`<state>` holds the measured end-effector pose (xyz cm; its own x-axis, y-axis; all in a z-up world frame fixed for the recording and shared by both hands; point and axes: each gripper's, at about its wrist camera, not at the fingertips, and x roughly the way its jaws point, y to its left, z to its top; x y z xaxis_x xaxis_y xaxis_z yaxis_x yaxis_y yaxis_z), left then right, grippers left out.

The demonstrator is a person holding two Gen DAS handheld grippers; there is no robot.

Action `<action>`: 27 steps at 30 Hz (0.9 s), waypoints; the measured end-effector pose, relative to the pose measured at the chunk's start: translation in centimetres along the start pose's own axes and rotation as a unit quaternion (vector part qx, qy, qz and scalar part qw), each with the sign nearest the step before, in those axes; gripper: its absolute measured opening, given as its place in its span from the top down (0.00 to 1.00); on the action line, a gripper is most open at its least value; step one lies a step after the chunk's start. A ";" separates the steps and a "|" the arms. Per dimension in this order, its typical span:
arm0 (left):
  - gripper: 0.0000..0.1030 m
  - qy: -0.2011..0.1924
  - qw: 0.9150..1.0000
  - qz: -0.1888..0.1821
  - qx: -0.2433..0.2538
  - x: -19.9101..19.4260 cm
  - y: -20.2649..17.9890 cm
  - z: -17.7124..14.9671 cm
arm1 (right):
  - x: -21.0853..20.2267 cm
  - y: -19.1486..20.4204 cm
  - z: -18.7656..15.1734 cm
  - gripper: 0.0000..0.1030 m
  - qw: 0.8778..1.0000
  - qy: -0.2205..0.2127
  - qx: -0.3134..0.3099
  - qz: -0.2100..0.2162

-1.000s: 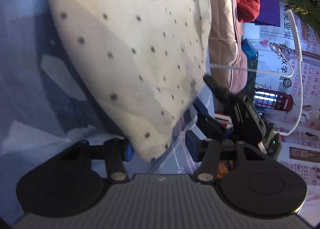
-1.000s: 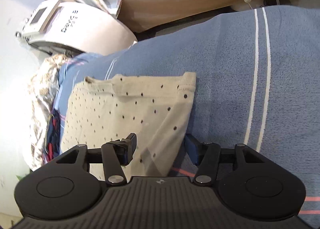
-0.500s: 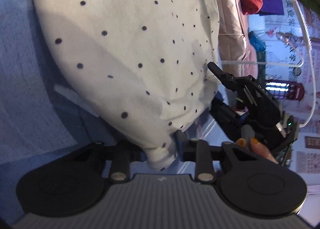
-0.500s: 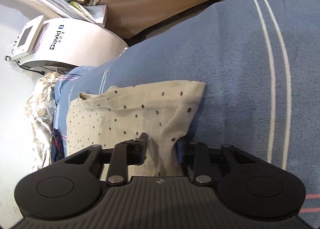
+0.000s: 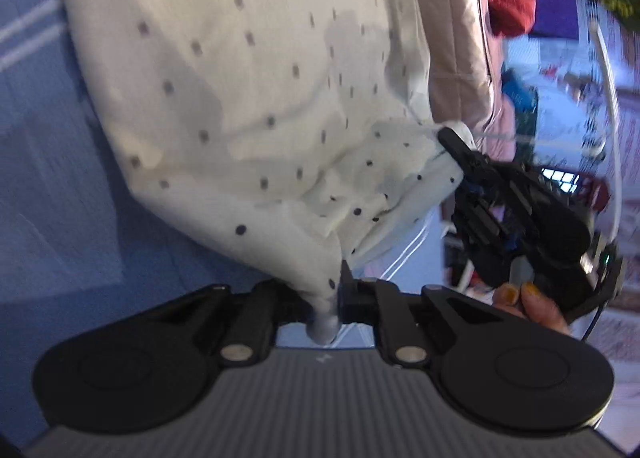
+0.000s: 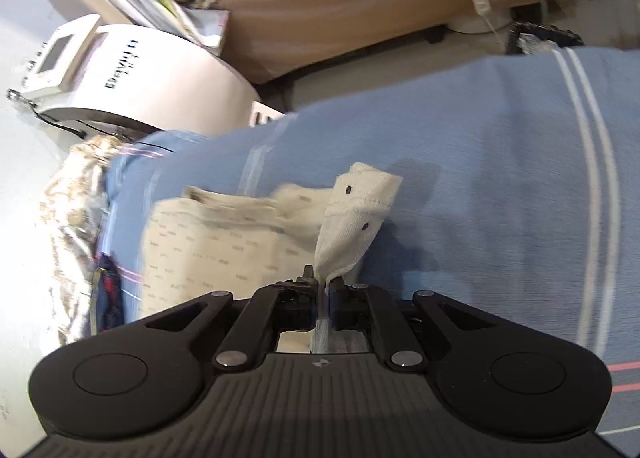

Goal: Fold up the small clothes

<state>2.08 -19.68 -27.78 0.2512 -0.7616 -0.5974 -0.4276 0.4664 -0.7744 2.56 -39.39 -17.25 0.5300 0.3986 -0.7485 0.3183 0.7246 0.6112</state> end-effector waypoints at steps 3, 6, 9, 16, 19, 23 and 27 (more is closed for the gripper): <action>0.91 -0.025 0.999 -0.021 -0.019 -3.8 0.2 3.5 | 1.8 3.9 0.4 0.90 1.000 -0.002 0.001 0.021; 0.91 -0.069 0.997 -0.027 -0.032 -8.3 0.9 8.5 | 5.5 8.7 1.3 0.90 0.999 0.009 0.001 0.041; 0.91 -0.114 0.993 -0.015 -0.040 -12.1 1.9 13.1 | 10.4 13.5 1.9 0.91 0.999 0.025 -0.015 0.042; 0.91 -0.159 0.985 0.002 -0.064 -18.3 5.0 20.4 | 19.3 21.5 0.9 0.91 0.997 0.063 -0.035 0.034; 0.90 -0.164 0.983 0.004 -0.085 -19.3 6.5 21.9 | 21.4 23.1 0.4 0.90 0.995 0.082 -0.054 0.021; 0.69 -0.184 0.979 0.030 -0.083 -21.7 8.9 22.1 | 22.6 23.9 0.3 0.70 0.994 0.084 -0.071 -0.001; 0.52 -0.221 0.973 0.071 -0.019 -23.7 8.0 22.7 | 21.4 24.8 0.5 0.42 0.994 0.054 -0.092 0.018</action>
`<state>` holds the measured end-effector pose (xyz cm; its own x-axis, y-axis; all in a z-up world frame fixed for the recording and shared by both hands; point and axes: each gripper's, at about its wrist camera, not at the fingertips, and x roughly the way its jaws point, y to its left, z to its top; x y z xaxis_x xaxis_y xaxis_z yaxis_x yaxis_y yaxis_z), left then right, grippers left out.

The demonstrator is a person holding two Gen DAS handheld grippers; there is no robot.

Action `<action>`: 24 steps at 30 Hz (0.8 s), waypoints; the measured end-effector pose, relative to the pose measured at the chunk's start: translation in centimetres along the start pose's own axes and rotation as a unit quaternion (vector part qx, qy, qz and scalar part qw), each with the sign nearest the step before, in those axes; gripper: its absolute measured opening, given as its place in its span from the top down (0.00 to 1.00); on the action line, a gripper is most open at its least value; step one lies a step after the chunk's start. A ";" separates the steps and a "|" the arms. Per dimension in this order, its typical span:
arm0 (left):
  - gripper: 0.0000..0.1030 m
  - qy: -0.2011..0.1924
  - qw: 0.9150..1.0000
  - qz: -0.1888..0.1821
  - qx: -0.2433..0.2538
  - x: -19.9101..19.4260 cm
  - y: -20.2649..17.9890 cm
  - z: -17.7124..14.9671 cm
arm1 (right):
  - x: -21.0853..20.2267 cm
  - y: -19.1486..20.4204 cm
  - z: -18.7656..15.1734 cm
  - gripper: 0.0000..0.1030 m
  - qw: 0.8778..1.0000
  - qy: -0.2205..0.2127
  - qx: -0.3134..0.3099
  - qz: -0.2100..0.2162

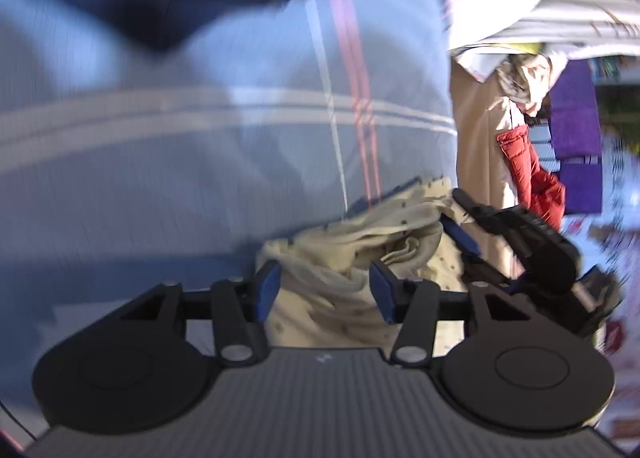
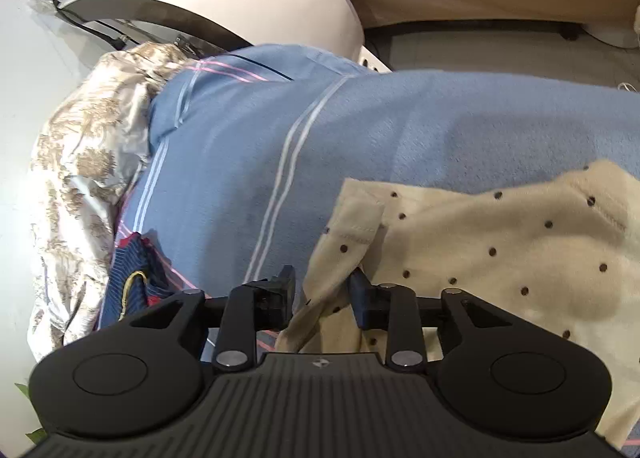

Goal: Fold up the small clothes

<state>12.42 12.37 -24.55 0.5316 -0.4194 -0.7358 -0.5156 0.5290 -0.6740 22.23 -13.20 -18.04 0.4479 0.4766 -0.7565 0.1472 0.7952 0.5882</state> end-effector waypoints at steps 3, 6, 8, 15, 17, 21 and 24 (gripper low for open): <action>0.52 -0.025 0.992 0.003 0.126 -1.6 -2.2 0.2 | -2.5 1.0 0.0 0.38 0.998 -0.045 -0.035 0.020; 0.49 -0.013 0.970 0.008 0.243 -1.5 -4.4 -0.7 | -5.2 0.7 -0.1 0.26 0.996 -0.063 -0.060 -0.008; 0.42 0.004 0.965 0.008 0.263 -1.5 -4.5 -1.6 | -7.1 -1.0 -0.2 0.09 0.996 -0.069 -0.057 -0.017; 0.28 0.064 0.981 0.013 0.184 -0.2 -1.3 -4.0 | -12.2 -9.1 -2.6 0.00 0.995 -0.087 0.034 -0.026; 0.28 0.086 0.987 -0.005 0.134 1.3 0.5 -4.4 | -12.6 -10.9 -4.0 0.00 0.995 -0.083 0.051 -0.028; 0.26 0.063 0.992 -0.022 0.108 3.3 1.6 -4.4 | -12.3 -13.3 -6.5 0.02 0.993 -0.080 0.091 -0.010; 0.25 0.041 0.992 -0.035 0.118 4.3 1.0 -4.3 | -11.6 -13.9 -7.2 0.05 0.989 -0.090 0.115 0.009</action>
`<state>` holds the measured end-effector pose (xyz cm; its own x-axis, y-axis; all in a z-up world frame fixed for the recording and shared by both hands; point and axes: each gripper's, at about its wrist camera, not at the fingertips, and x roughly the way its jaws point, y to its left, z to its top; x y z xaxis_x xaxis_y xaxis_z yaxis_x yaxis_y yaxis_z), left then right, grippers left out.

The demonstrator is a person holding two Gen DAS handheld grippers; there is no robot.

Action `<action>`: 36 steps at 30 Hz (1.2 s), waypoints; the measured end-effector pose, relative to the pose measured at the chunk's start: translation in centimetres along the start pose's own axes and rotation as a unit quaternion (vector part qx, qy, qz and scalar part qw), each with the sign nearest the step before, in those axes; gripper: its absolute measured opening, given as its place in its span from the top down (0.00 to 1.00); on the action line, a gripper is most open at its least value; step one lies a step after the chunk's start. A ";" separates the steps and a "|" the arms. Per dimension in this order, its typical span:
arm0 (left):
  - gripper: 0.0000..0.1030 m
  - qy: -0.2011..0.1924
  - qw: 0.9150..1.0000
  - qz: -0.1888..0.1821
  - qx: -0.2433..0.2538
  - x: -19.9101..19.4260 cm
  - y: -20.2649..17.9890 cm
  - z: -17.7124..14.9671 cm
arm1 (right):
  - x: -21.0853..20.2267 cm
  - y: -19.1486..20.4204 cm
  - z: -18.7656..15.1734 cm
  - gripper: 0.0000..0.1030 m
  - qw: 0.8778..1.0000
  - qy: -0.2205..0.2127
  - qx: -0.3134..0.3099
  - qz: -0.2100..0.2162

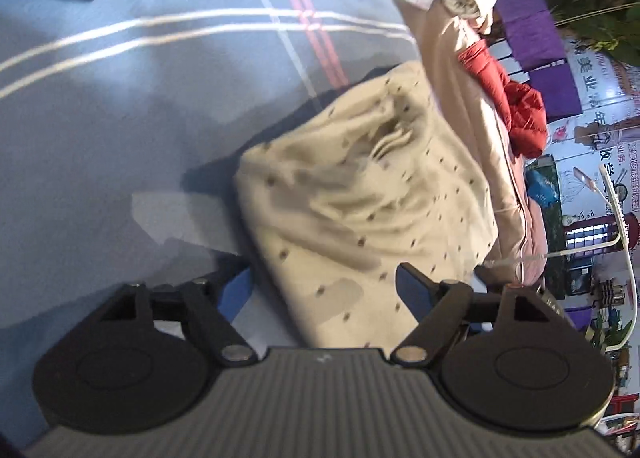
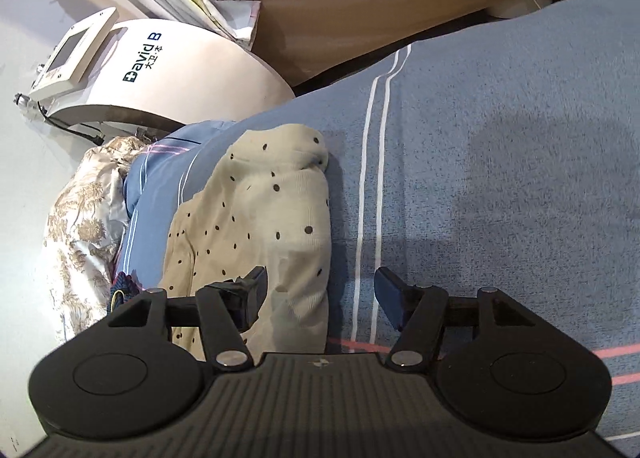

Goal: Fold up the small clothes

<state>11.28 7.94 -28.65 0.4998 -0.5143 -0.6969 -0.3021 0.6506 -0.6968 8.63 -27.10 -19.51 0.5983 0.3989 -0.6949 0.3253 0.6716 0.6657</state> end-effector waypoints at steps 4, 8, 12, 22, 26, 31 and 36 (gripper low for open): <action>0.25 -0.027 0.999 -0.021 -0.025 0.9 -0.4 1.1 | 1.3 0.4 0.5 0.06 0.999 -0.001 0.017 0.035; 0.42 -0.037 0.996 -0.039 -0.065 1.5 0.1 2.1 | 3.0 0.7 1.4 0.19 0.998 -0.006 0.035 0.053; 0.65 -0.035 0.995 -0.043 -0.080 1.9 0.2 3.1 | 4.9 1.5 1.9 0.27 0.997 0.000 0.043 0.067; 0.77 -0.022 0.993 -0.058 -0.099 2.0 0.3 3.7 | 5.8 3.1 1.6 0.82 1.000 0.008 0.012 0.011; 0.78 -0.017 0.995 -0.062 -0.081 1.1 -1.4 3.8 | 3.7 5.1 1.5 0.85 0.999 -0.024 -0.038 -0.022; 0.78 0.005 0.997 -0.075 -0.014 -0.1 -6.3 2.7 | -1.9 6.8 1.3 0.86 0.992 -0.070 -0.083 -0.057; 0.78 0.052 0.991 -0.112 0.057 -0.5 -13.9 -1.9 | -11.3 4.8 1.4 0.86 0.988 -0.111 -0.071 -0.082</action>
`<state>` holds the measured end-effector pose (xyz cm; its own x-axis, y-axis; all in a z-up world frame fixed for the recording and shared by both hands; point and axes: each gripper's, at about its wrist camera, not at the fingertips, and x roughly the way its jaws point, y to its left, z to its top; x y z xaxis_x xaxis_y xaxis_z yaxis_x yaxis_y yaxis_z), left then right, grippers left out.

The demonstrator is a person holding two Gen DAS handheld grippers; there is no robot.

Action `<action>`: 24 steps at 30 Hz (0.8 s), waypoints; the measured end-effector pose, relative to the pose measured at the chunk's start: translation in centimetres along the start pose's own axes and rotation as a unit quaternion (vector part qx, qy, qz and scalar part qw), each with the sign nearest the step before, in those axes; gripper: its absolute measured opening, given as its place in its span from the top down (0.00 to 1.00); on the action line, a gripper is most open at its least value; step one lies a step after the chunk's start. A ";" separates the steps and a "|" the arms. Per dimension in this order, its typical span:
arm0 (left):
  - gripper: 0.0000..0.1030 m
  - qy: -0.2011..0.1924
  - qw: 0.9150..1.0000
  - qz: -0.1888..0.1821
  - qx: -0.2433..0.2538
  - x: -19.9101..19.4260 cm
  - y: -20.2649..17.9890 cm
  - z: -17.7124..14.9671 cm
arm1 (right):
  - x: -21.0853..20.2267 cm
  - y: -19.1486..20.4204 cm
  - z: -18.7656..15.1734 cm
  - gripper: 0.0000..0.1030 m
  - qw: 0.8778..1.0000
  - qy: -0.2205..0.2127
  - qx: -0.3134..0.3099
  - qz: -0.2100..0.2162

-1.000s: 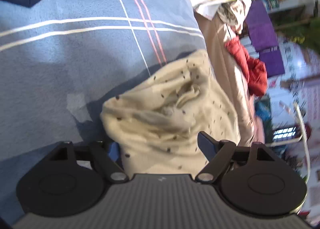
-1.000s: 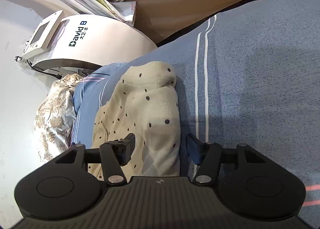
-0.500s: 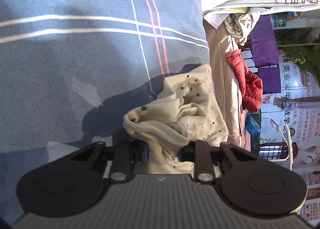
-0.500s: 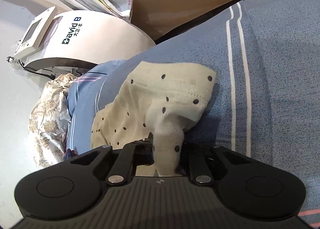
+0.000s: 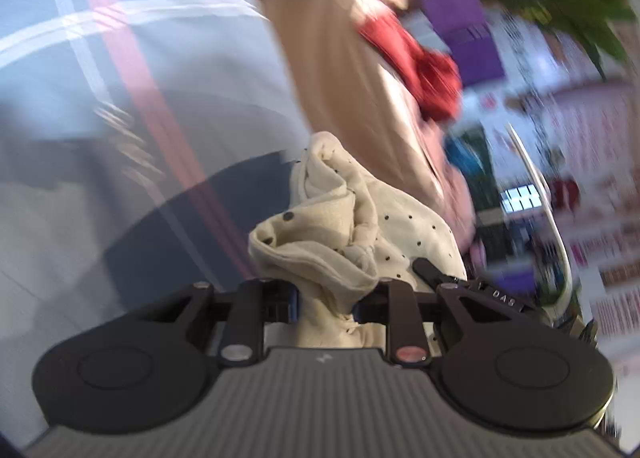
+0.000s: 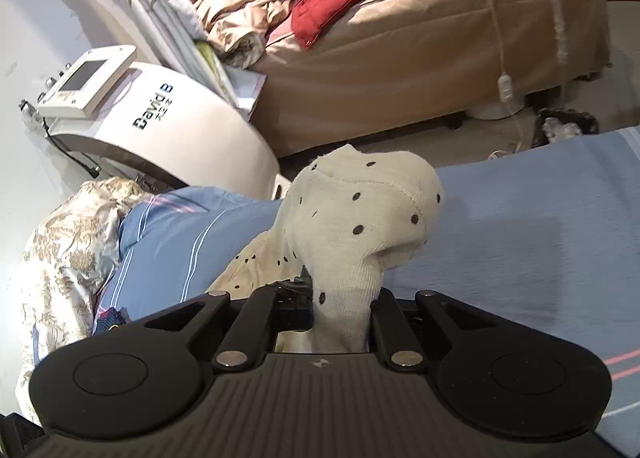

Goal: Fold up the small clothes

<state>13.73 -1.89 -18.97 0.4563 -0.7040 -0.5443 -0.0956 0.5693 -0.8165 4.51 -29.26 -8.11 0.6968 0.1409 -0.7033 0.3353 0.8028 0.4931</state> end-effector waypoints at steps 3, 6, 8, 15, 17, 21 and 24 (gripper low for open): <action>0.78 0.035 0.998 -0.033 0.039 1.5 -6.1 -4.3 | -7.3 -3.5 1.3 0.86 0.999 -0.021 -0.011 -0.031; 0.78 0.059 0.993 -0.075 0.075 3.2 -12.4 -9.9 | -15.1 -8.1 3.0 0.86 0.997 -0.033 -0.022 -0.066; 0.78 0.078 0.988 -0.101 0.089 4.7 -16.5 -14.3 | -20.0 -11.6 4.3 0.86 0.995 -0.043 -0.021 -0.089; 0.78 0.124 0.981 -0.133 0.064 10.8 -26.9 -31.1 | -33.6 -24.7 8.8 0.86 0.990 -0.034 0.029 -0.132; 0.78 0.126 0.984 -0.117 0.047 11.8 -27.6 -35.7 | -34.8 -27.9 9.2 0.86 0.990 -0.017 0.025 -0.140; 0.77 0.160 0.985 -0.052 0.041 13.9 -27.0 -42.6 | -33.5 -33.2 8.6 0.86 0.984 0.026 -0.020 -0.173; 0.75 0.177 0.984 -0.010 0.025 14.7 -24.9 -45.7 | -31.6 -38.0 6.9 0.83 0.978 0.042 -0.006 -0.206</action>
<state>-17.58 -45.86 -15.41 0.1192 -0.8138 -0.5688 -0.0414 0.5683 -0.8218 -25.88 -68.20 -1.08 0.4494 -0.1480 -0.8810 0.5688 0.8078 0.1545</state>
